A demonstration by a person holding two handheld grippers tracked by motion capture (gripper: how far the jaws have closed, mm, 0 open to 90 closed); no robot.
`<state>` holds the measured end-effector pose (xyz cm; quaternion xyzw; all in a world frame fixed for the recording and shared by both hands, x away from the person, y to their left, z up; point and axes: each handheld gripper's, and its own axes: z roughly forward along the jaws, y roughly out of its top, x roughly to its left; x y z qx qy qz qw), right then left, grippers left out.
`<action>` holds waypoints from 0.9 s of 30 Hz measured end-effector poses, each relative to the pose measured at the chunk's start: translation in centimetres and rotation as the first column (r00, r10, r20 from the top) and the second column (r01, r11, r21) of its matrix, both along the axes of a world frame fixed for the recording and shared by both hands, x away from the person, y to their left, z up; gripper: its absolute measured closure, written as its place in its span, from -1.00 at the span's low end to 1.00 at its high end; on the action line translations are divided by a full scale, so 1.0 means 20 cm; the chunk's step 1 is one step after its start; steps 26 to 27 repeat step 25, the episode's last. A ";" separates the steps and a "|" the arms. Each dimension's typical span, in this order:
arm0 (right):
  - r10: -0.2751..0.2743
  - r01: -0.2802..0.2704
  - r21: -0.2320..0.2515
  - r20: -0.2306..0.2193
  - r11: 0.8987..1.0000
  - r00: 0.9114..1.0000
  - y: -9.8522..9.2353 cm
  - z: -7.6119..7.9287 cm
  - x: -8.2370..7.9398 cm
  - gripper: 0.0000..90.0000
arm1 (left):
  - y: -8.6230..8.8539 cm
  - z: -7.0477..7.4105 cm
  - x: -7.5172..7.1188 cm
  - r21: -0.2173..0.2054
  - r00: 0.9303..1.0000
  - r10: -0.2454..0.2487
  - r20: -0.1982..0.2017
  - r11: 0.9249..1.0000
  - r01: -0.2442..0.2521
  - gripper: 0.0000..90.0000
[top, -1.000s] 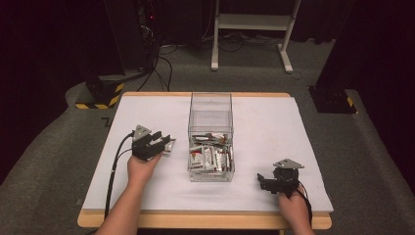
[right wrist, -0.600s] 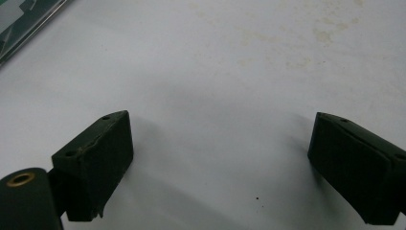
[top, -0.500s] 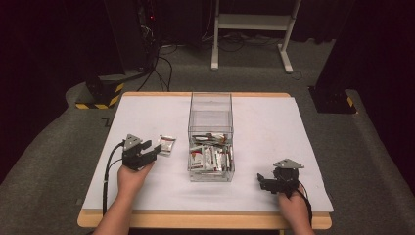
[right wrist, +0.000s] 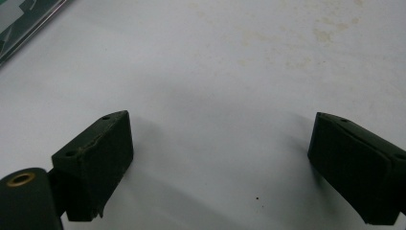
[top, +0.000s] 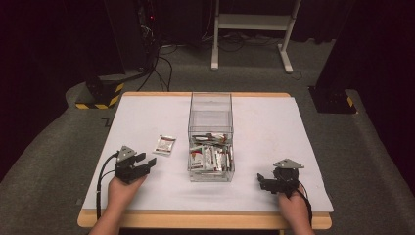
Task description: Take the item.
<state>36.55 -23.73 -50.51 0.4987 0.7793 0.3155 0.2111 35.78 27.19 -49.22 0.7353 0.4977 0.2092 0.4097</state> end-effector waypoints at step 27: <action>-0.001 0.001 -0.002 0.000 1.000 1.000 0.00 0.00 0.00 -0.82 | -0.01 -0.08 -0.12 0.112 0.999 -0.026 -0.047 0.993 0.031 -0.20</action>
